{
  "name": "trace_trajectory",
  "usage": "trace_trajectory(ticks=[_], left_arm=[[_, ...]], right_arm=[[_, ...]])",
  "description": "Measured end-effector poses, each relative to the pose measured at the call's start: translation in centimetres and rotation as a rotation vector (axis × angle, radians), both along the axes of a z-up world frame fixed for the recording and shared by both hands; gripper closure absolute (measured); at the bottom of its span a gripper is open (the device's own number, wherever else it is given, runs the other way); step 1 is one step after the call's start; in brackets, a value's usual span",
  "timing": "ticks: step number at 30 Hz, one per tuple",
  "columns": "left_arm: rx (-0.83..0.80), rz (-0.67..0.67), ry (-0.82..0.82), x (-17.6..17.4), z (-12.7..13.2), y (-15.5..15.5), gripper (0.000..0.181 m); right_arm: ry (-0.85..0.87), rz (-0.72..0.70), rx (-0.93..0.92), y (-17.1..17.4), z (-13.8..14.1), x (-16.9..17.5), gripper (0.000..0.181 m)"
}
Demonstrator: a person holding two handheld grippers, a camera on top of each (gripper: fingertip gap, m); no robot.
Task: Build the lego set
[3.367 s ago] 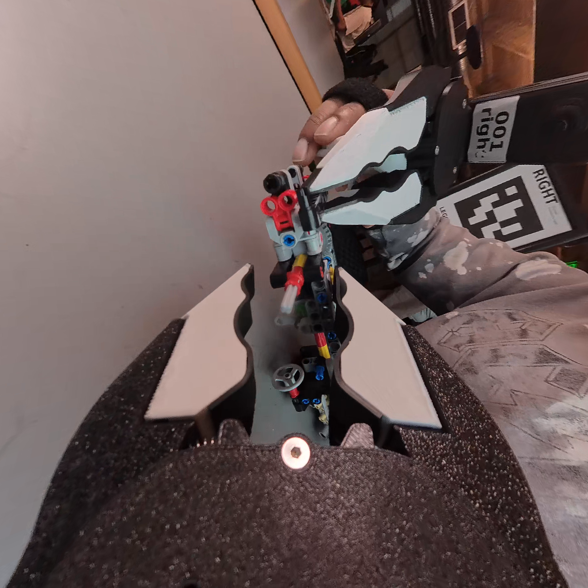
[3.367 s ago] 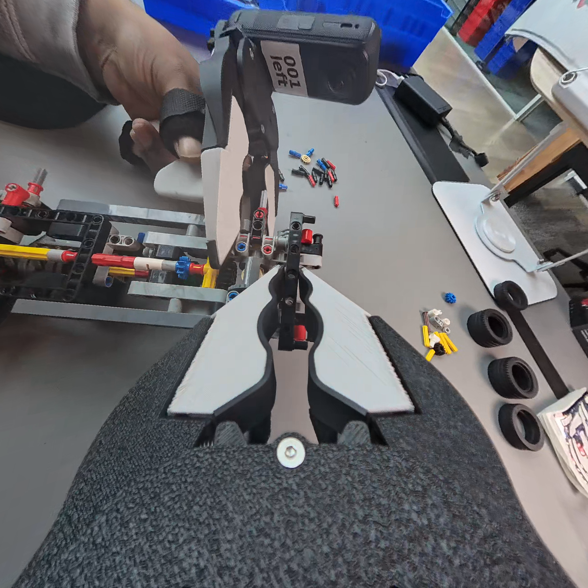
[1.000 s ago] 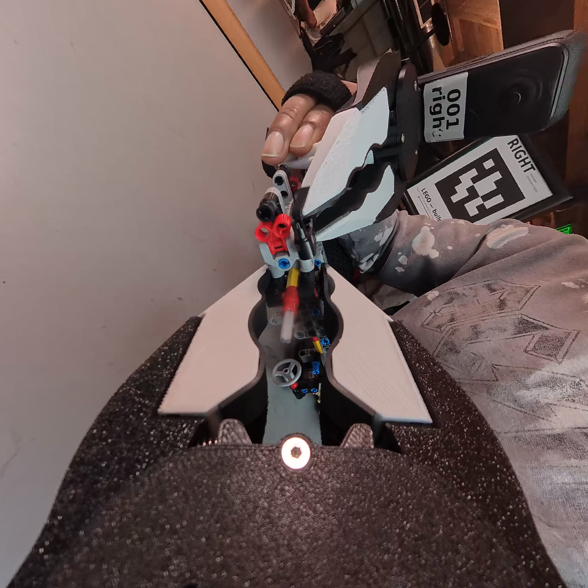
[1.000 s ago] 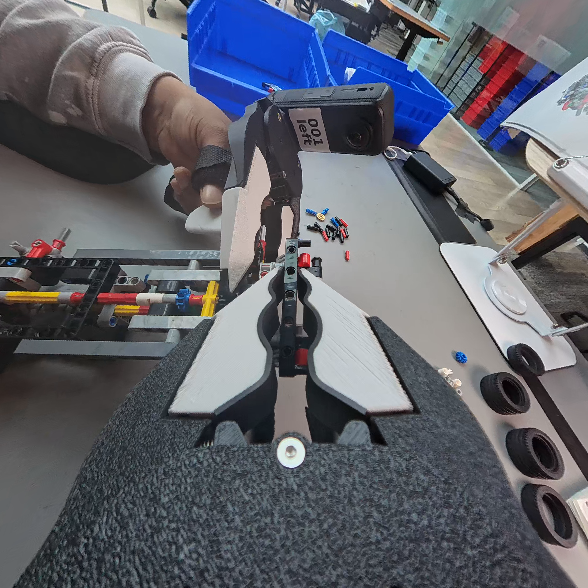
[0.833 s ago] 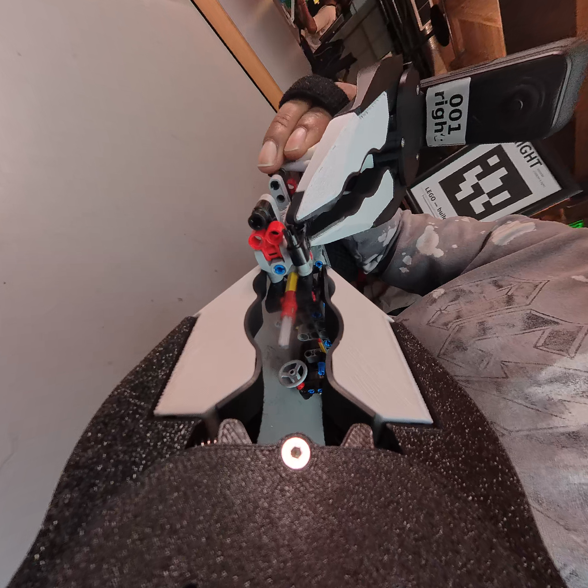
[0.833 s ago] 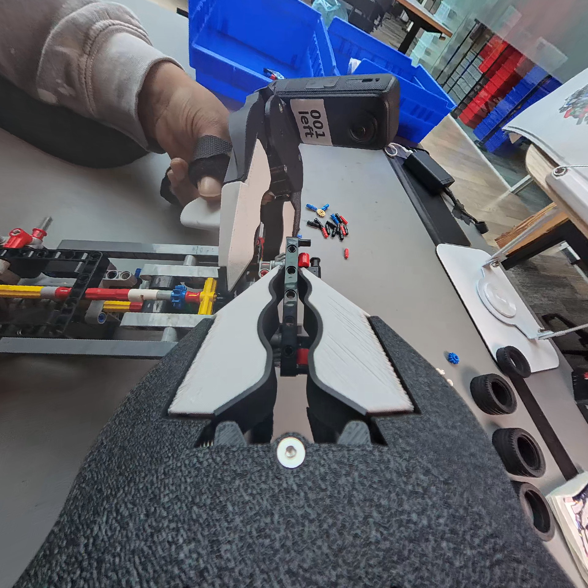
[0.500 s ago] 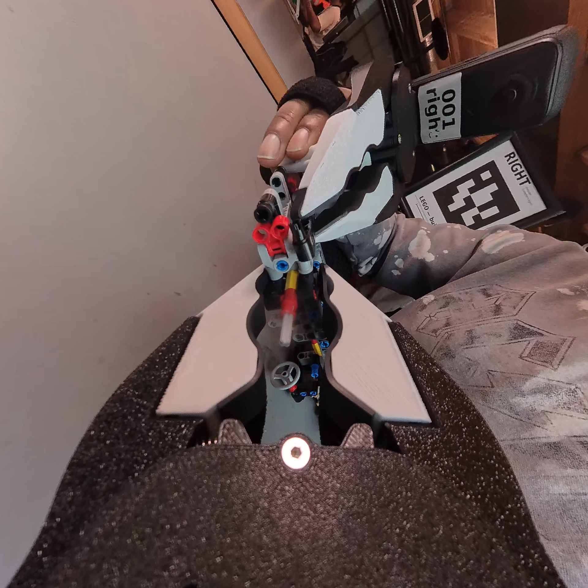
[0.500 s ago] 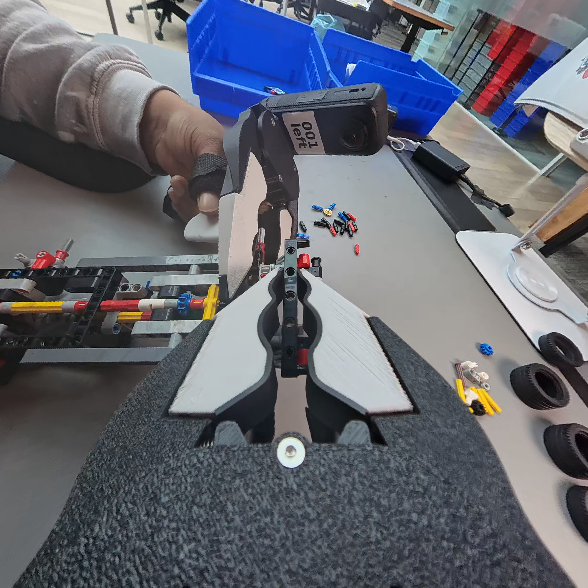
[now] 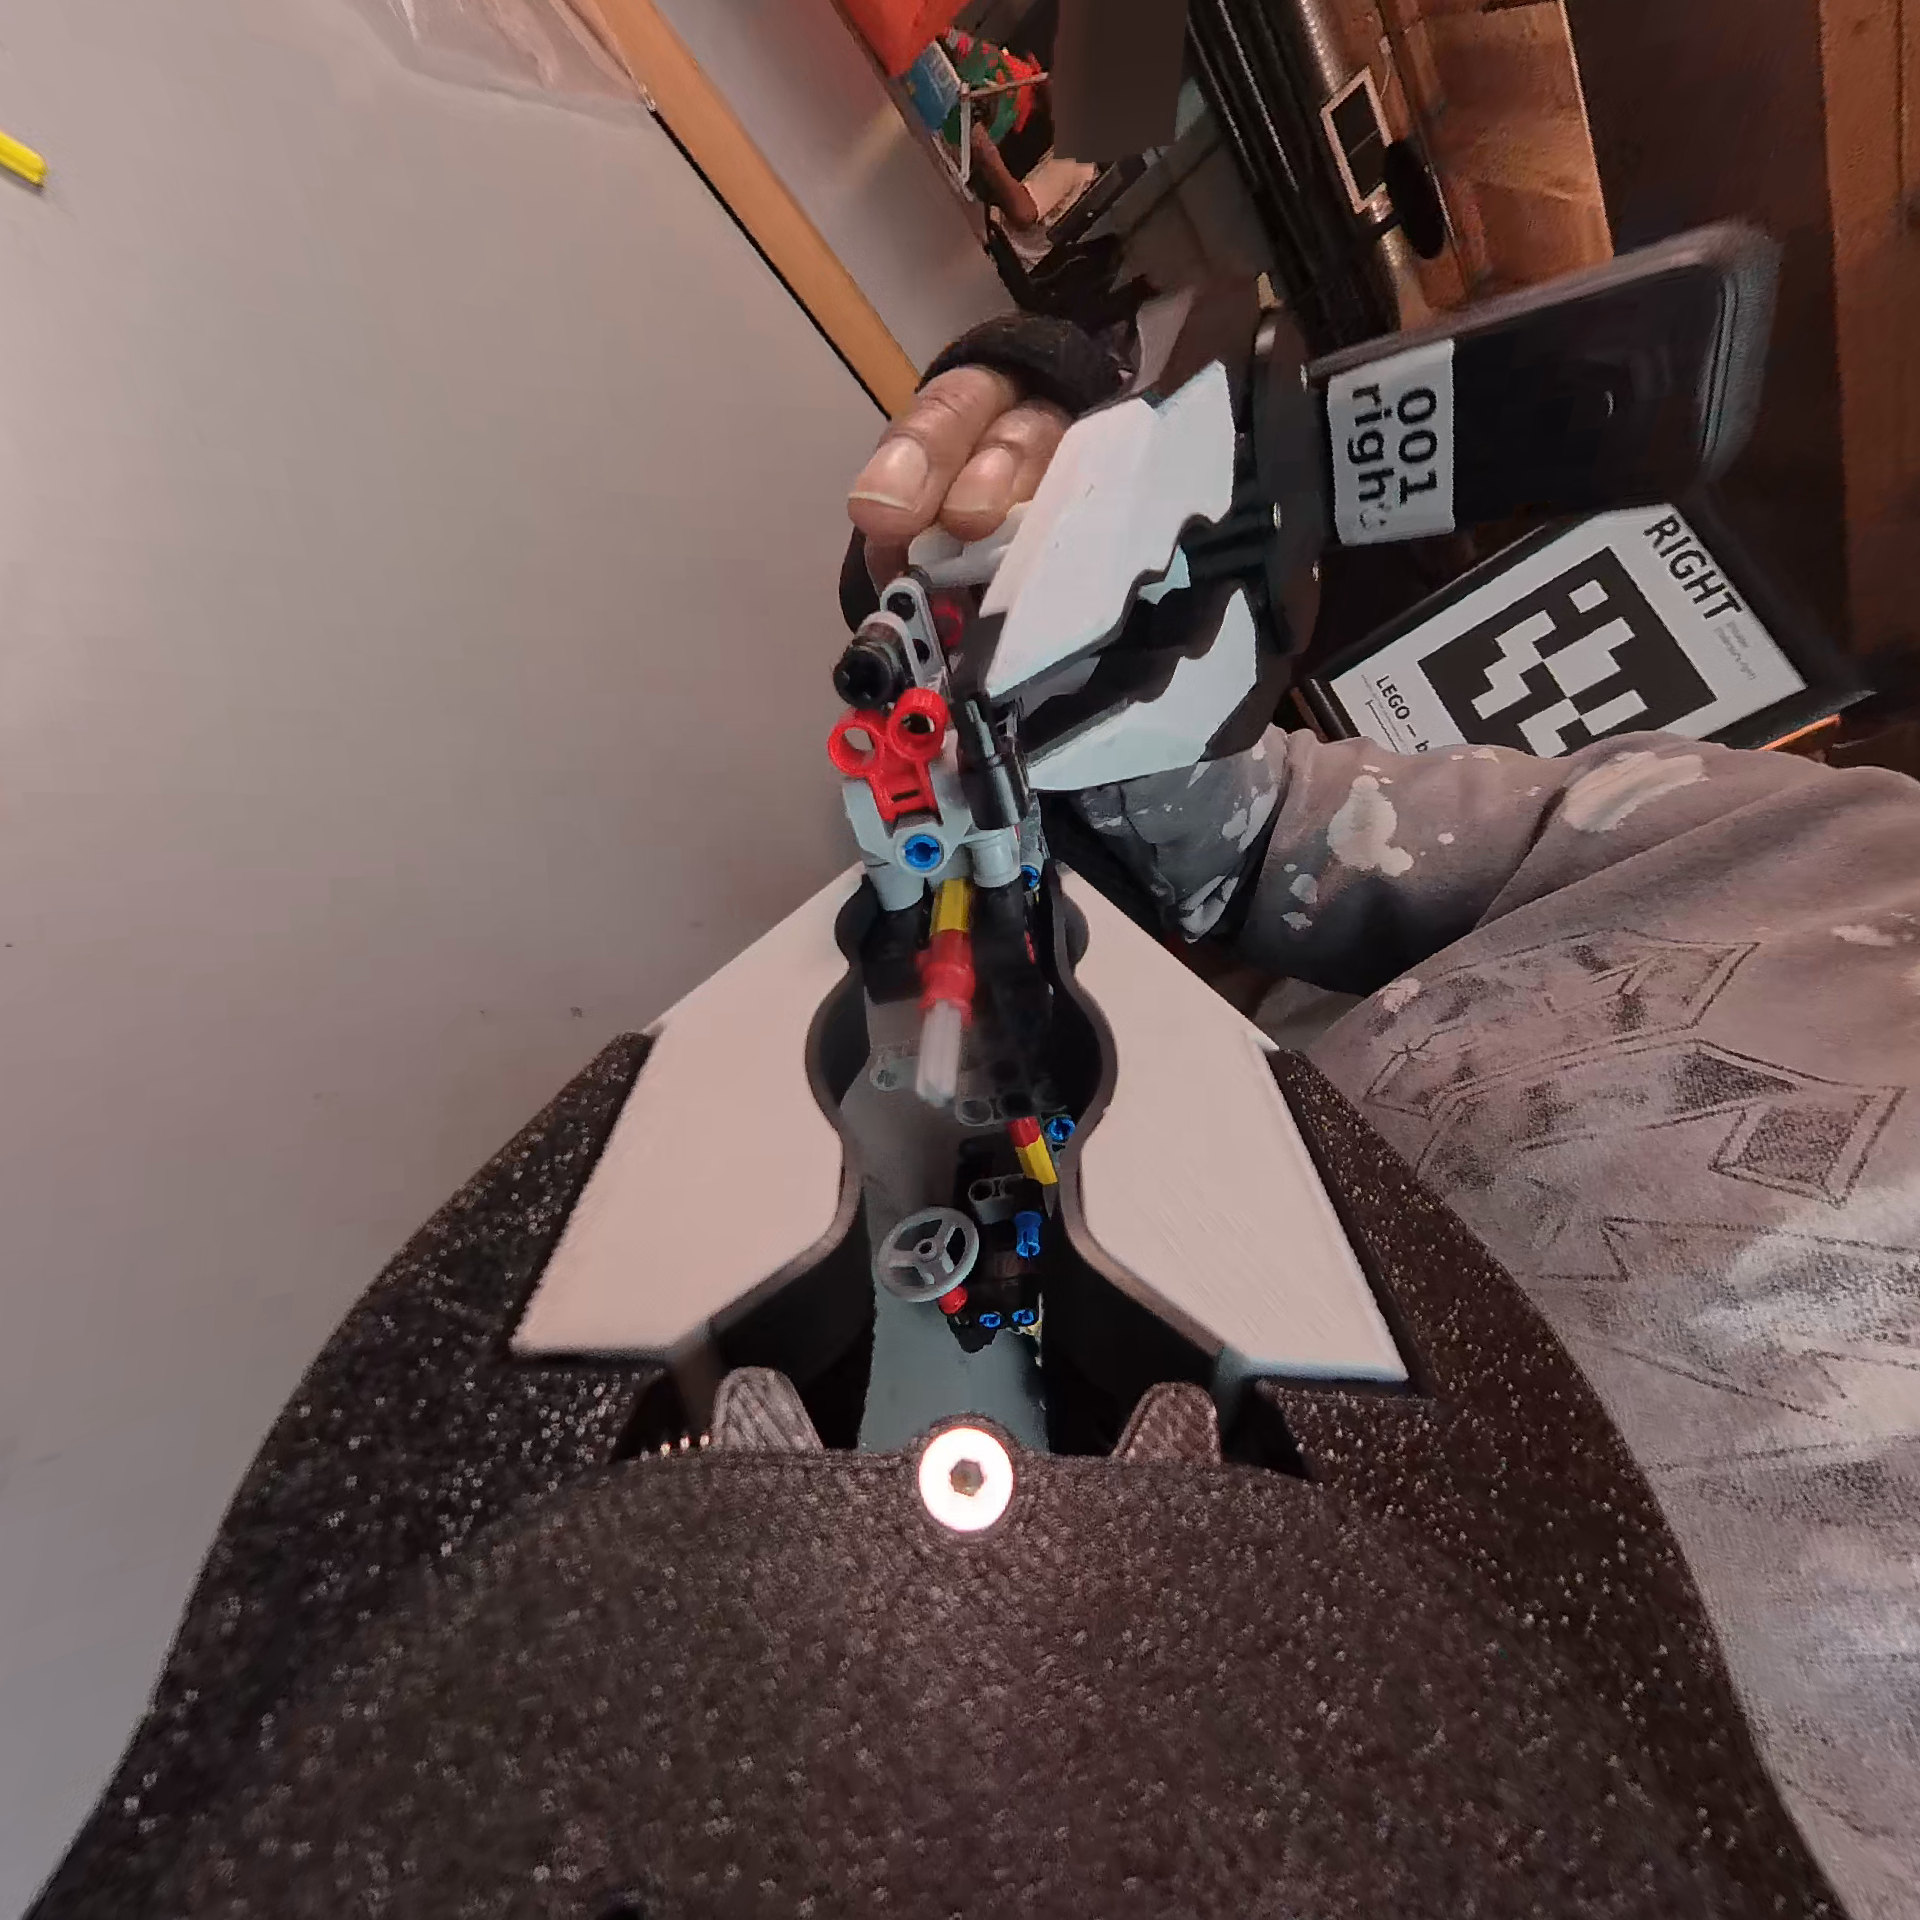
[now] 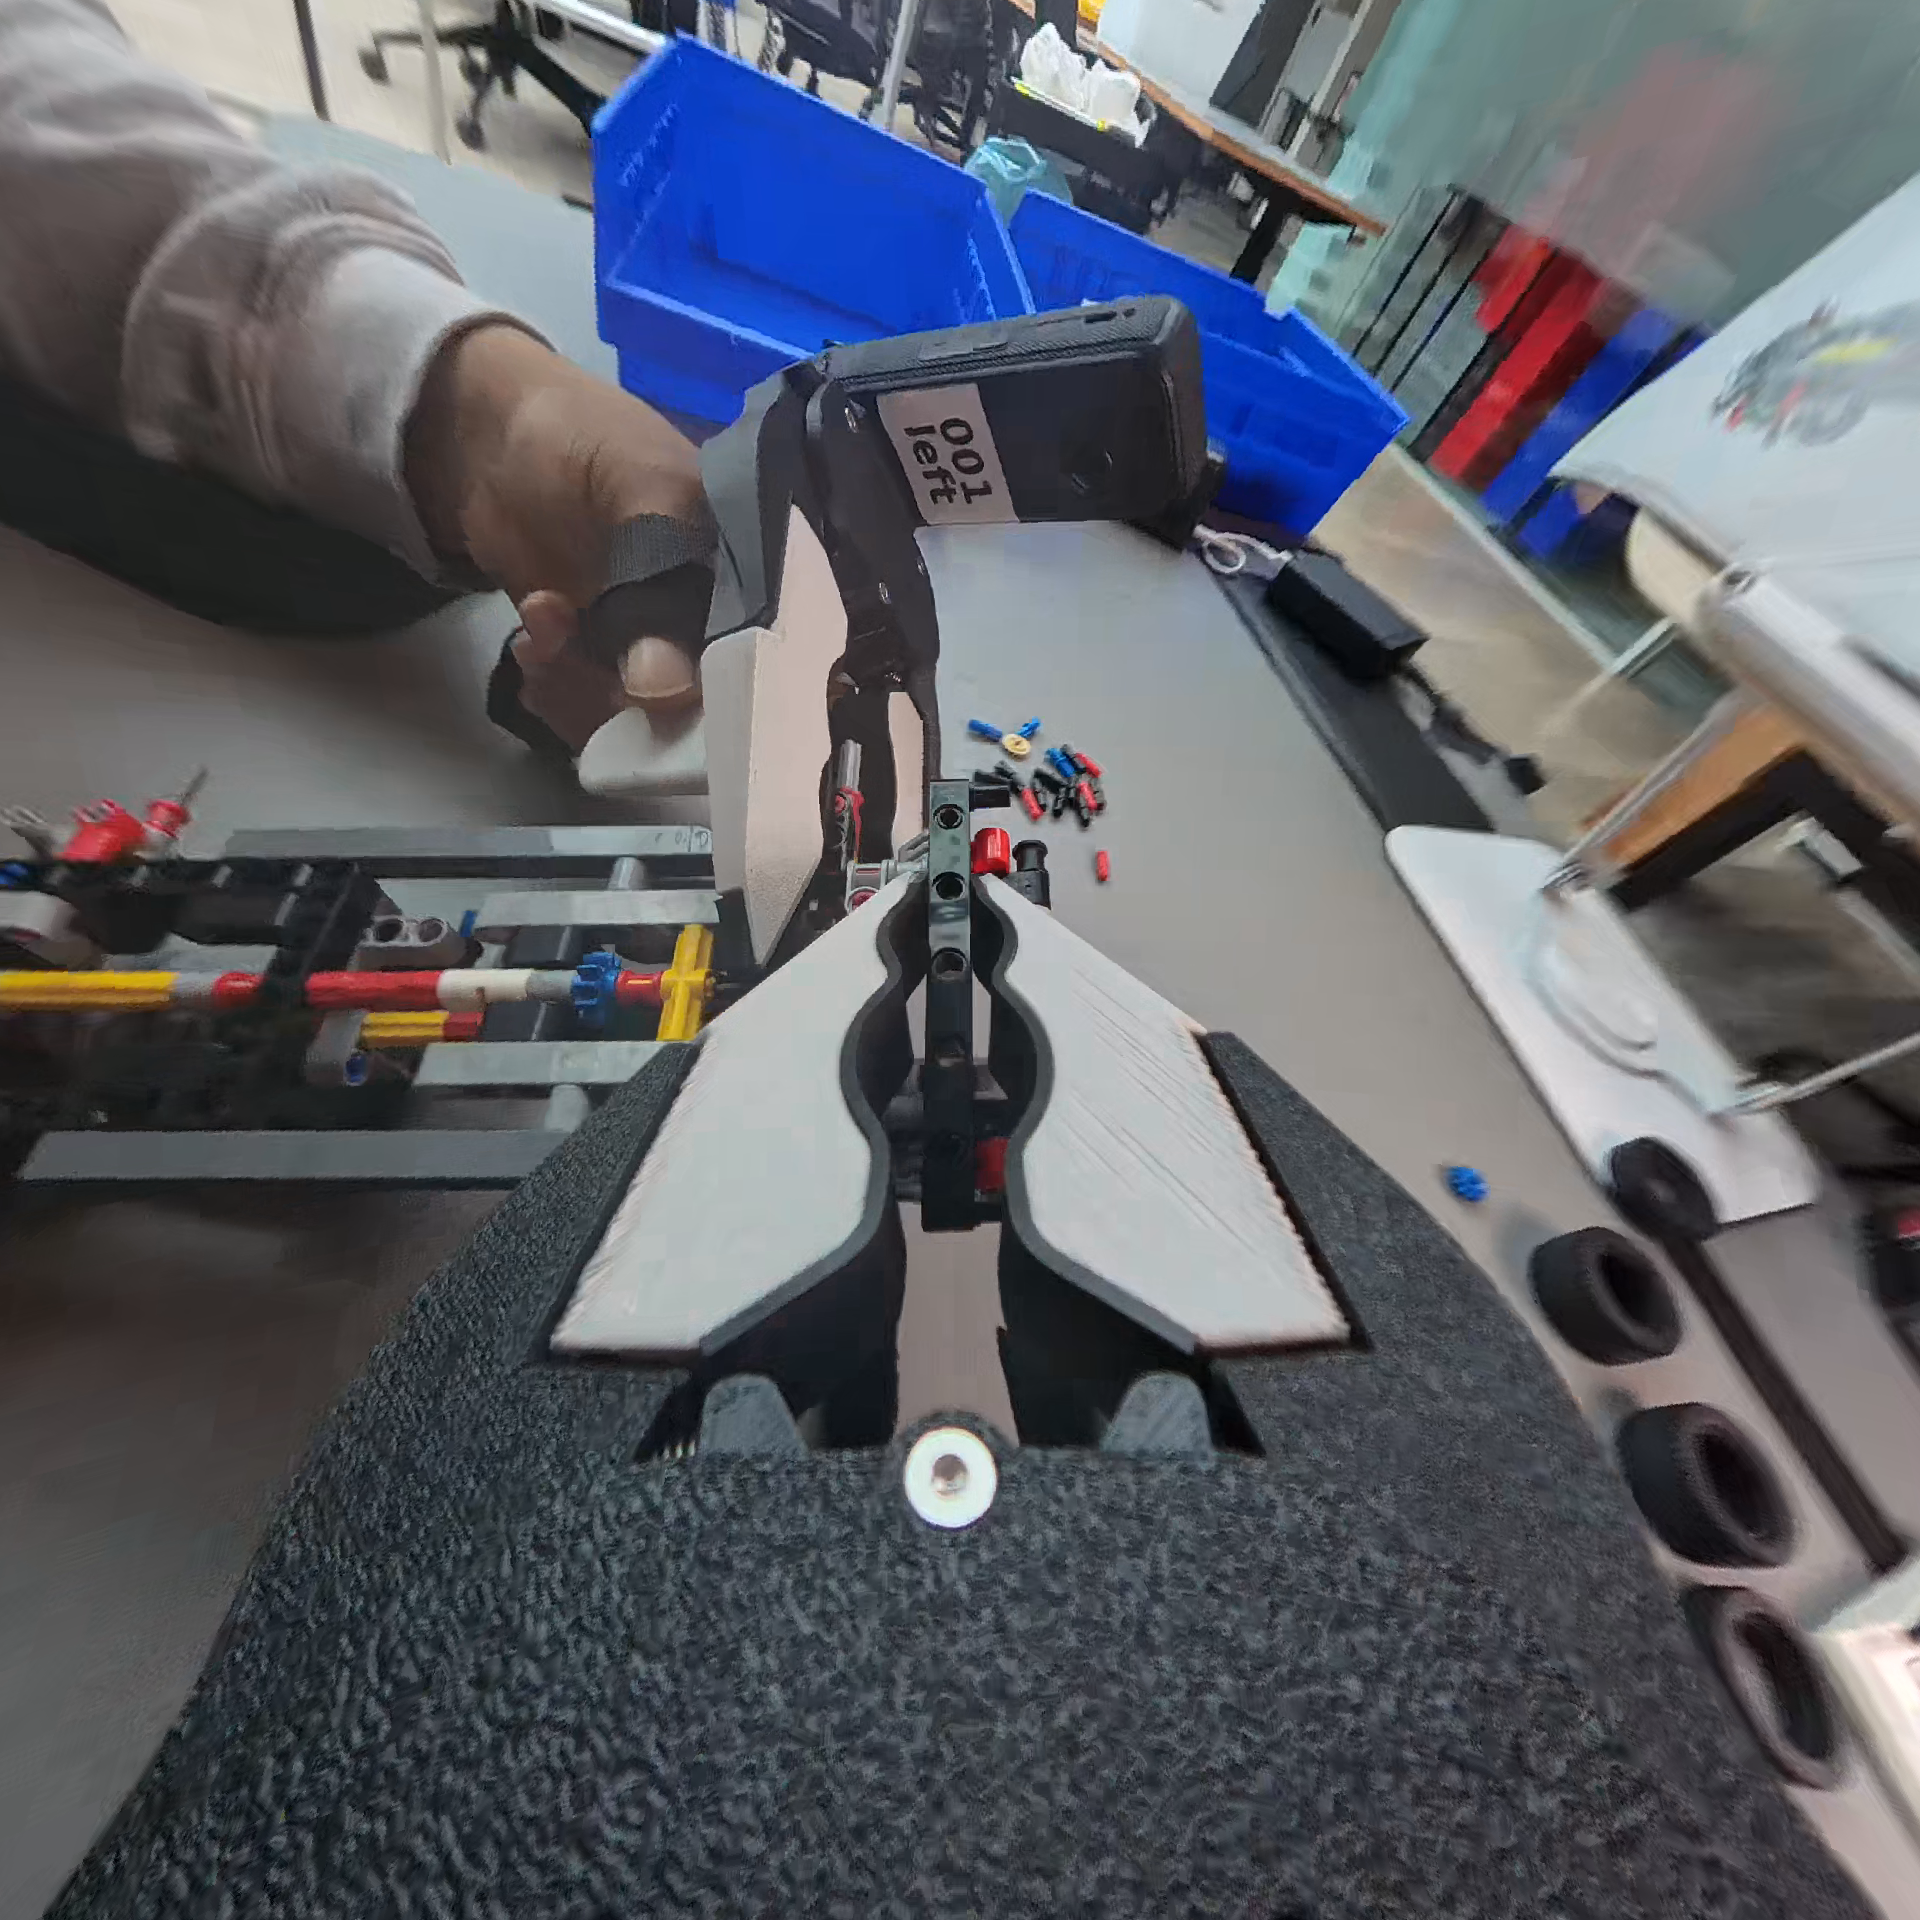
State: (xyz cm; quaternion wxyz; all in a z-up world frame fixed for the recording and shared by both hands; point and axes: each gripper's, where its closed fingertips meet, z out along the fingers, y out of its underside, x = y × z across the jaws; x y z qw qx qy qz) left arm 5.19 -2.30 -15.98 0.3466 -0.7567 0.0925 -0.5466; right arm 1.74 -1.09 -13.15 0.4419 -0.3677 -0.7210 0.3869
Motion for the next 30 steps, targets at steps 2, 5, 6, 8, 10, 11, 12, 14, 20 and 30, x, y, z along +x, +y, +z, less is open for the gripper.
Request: trace_trajectory(ticks=[2, 5, 6, 8, 10, 11, 12, 14, 20, 30], left_arm=[[0.052, -0.001, 0.000, 0.1, 1.0, -0.4, 0.152], [0.139, 0.003, 0.060, 0.3, 2.1, -0.9, 0.152], [0.156, 0.005, 0.070, 0.4, 2.4, -0.9, 0.152], [0.156, 0.000, 0.066, 0.4, 2.5, -1.0, 0.152], [0.138, -0.001, 0.056, 0.4, 2.1, -0.9, 0.152], [0.122, -0.006, 0.047, 0.2, 1.7, -0.9, 0.152], [0.076, 0.015, 0.030, -0.1, 1.1, -0.5, 0.155], [0.022, 0.059, 0.078, -0.8, -1.0, -0.1, 0.151], [0.014, 0.026, 0.068, -0.2, -0.8, 0.6, 0.150], [-0.064, 0.024, 0.130, 0.5, -2.3, 3.6, 0.147]], right_arm=[[0.070, -0.011, 0.162, -0.6, 1.1, 0.1, 0.176], [0.148, -0.008, 0.249, -1.4, 2.6, 0.5, 0.176], [0.161, -0.009, 0.258, -1.5, 2.9, 0.6, 0.176], [0.161, -0.007, 0.240, -1.5, 3.0, 0.6, 0.176], [0.146, -0.008, 0.191, -1.3, 2.7, 0.5, 0.176], [0.184, 0.010, 0.107, -1.5, 3.7, 0.7, 0.177], [0.192, 0.019, 0.043, -1.5, 4.4, 0.9, 0.175], [0.317, 0.055, 0.055, -2.7, 8.6, 2.0, 0.175], [0.284, -0.048, -0.206, 1.7, 9.0, 2.8, 0.175], [0.155, -0.001, -0.865, 6.2, 7.1, 2.7, 0.175]])
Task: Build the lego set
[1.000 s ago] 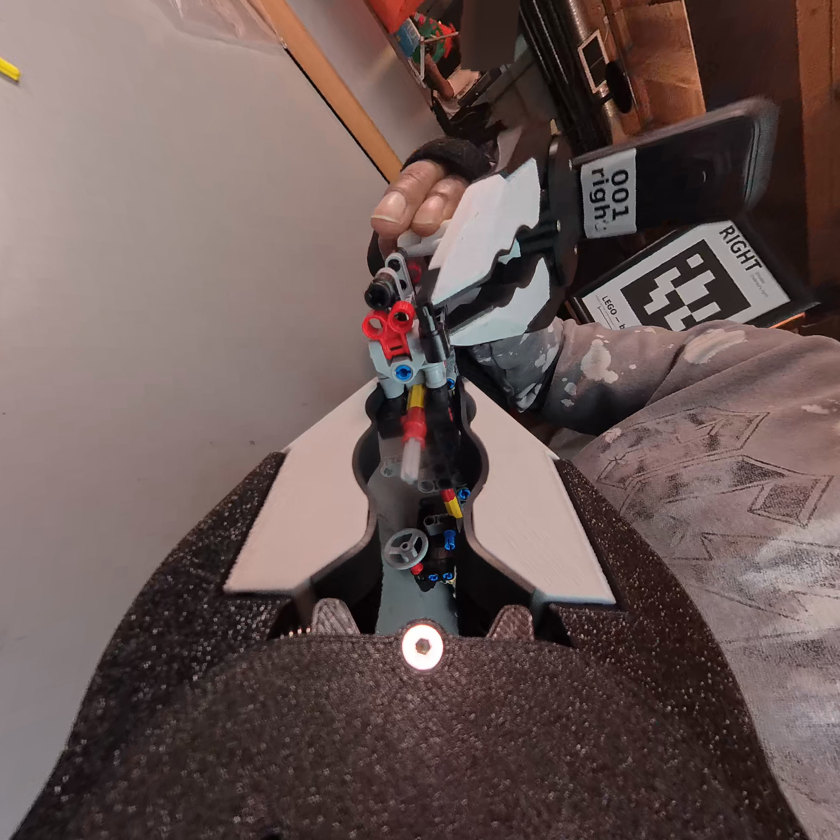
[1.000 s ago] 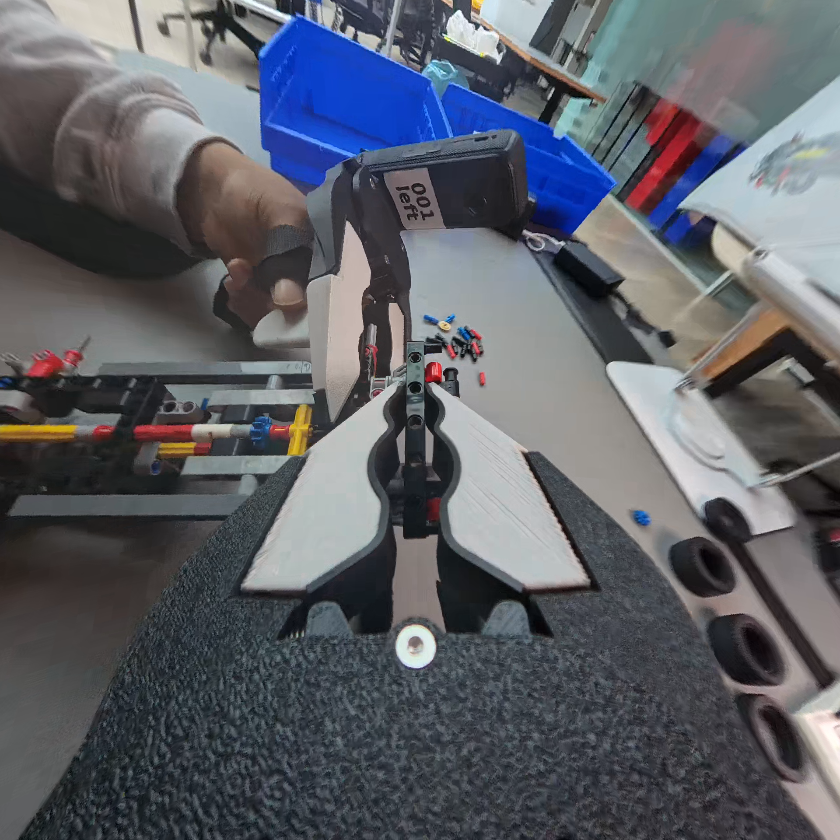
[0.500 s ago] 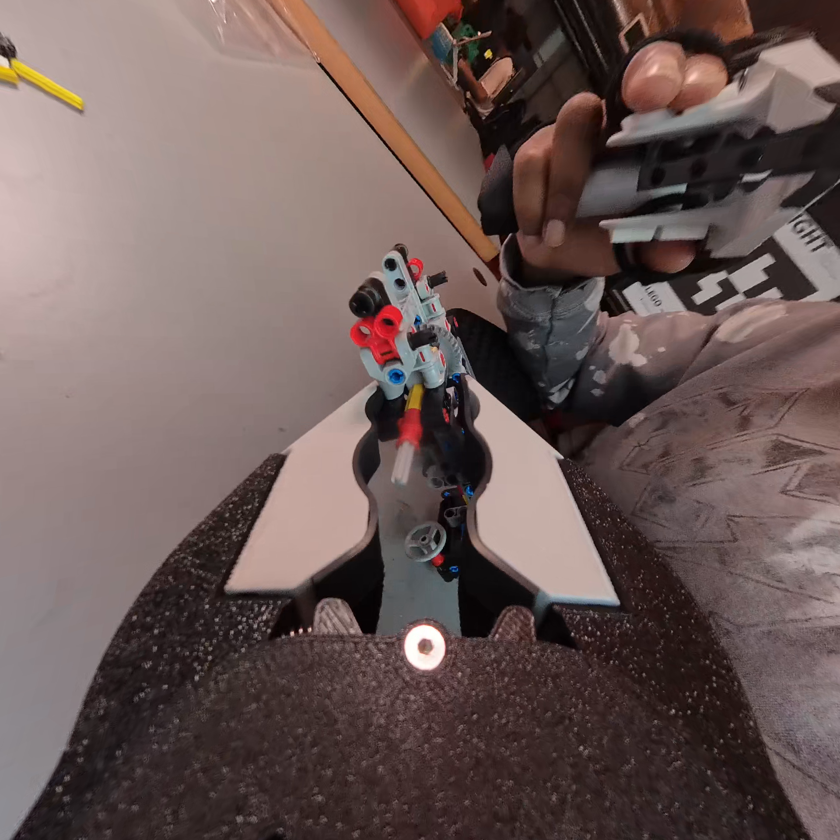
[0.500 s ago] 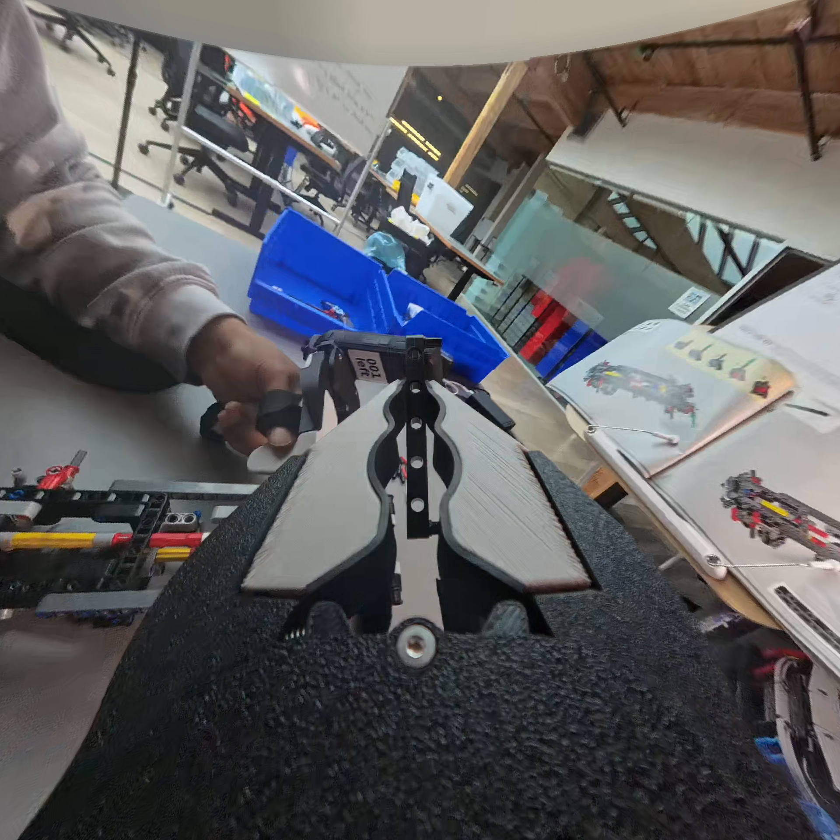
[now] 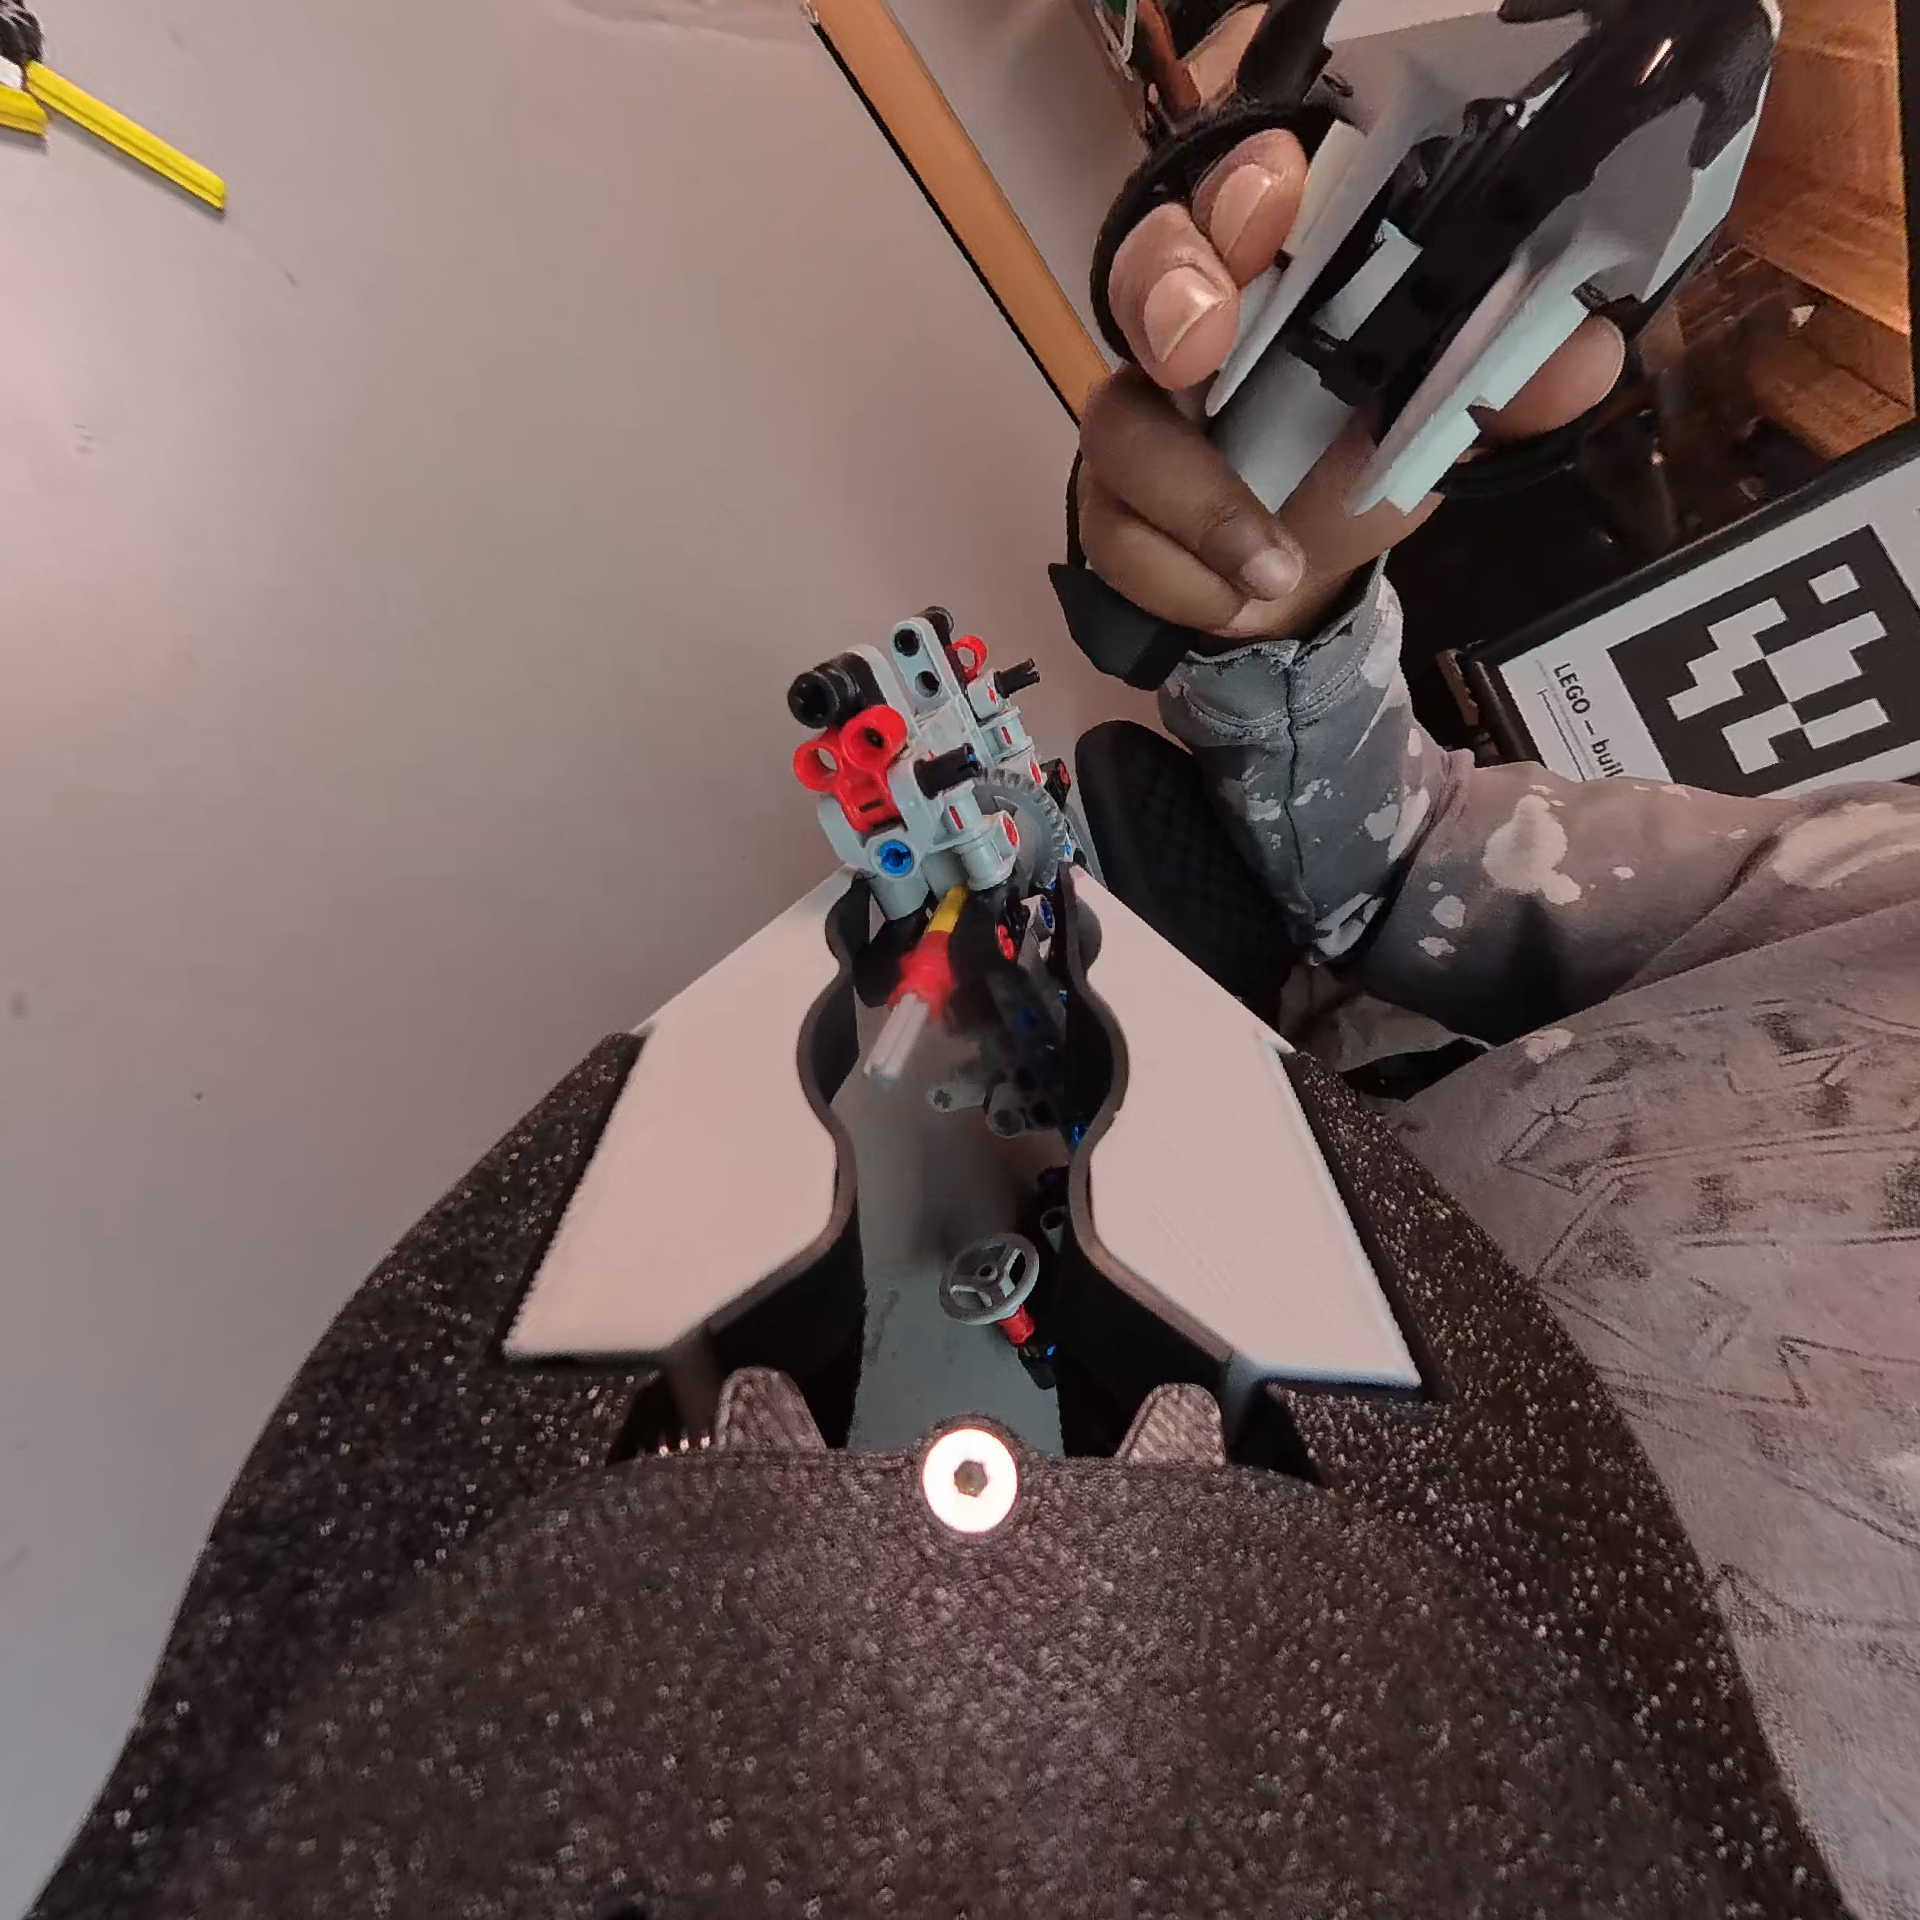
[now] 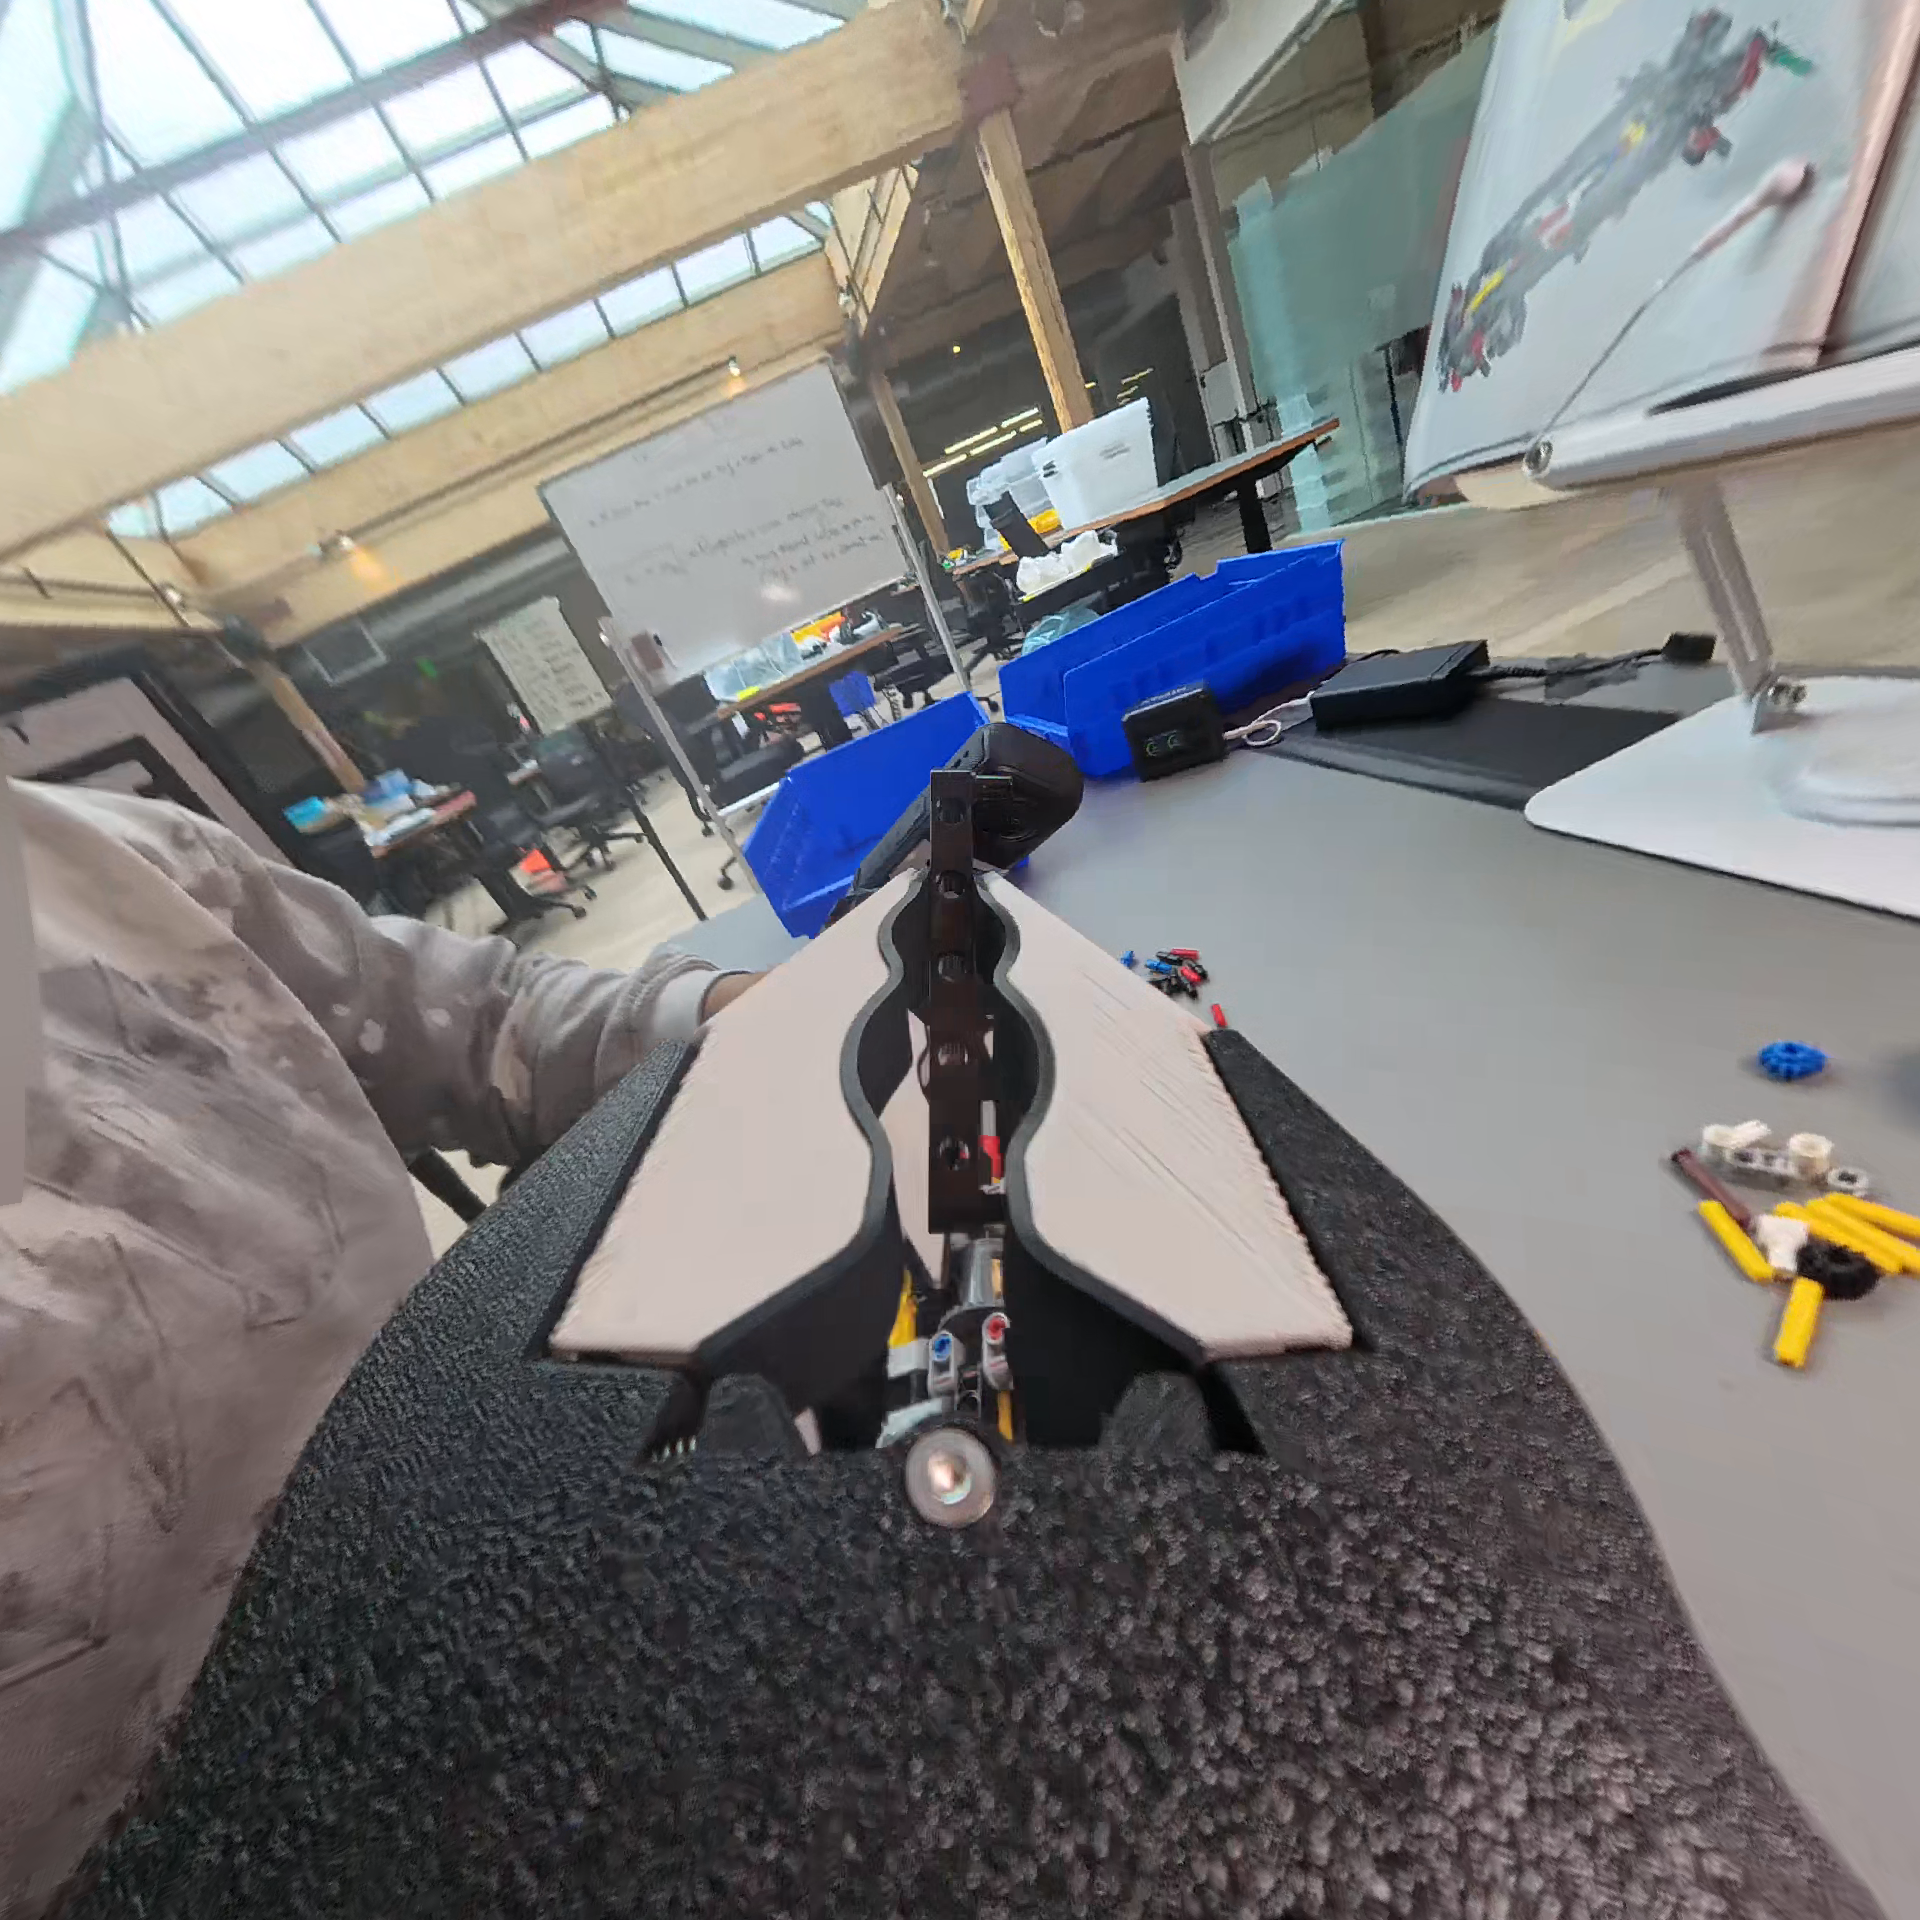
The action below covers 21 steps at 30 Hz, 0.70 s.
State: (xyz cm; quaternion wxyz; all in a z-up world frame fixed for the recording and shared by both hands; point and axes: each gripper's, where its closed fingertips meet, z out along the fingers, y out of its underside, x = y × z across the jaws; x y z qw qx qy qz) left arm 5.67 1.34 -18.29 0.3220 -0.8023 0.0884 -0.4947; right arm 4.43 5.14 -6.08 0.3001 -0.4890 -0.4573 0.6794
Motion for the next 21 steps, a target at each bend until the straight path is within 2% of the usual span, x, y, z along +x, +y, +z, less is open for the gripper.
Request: trace_trajectory(ticks=[3, 5, 11, 16, 21], left_arm=[[-0.018, -0.018, -0.012, 0.6, -0.1, 1.3, 0.147], [-0.021, -0.024, -0.018, 0.8, 0.0, 1.8, 0.147], [-0.083, -0.080, -0.015, 1.8, -0.9, 2.6, 0.147], [-0.097, -0.287, 0.000, 5.5, -1.0, 3.5, 0.147], [-0.115, -0.440, 0.040, 9.5, -1.2, 7.0, 0.147]], right_arm=[[-0.014, 0.022, -0.169, 1.5, -0.3, 0.4, 0.175], [-0.008, 0.006, -0.209, 2.6, -0.5, 0.7, 0.175], [-0.045, -0.116, -0.123, 5.1, -1.2, 1.5, 0.175], [-0.039, -0.157, -0.047, 5.1, -0.8, 1.6, 0.174], [0.032, -0.186, 0.054, 5.0, 0.8, 2.7, 0.175]])
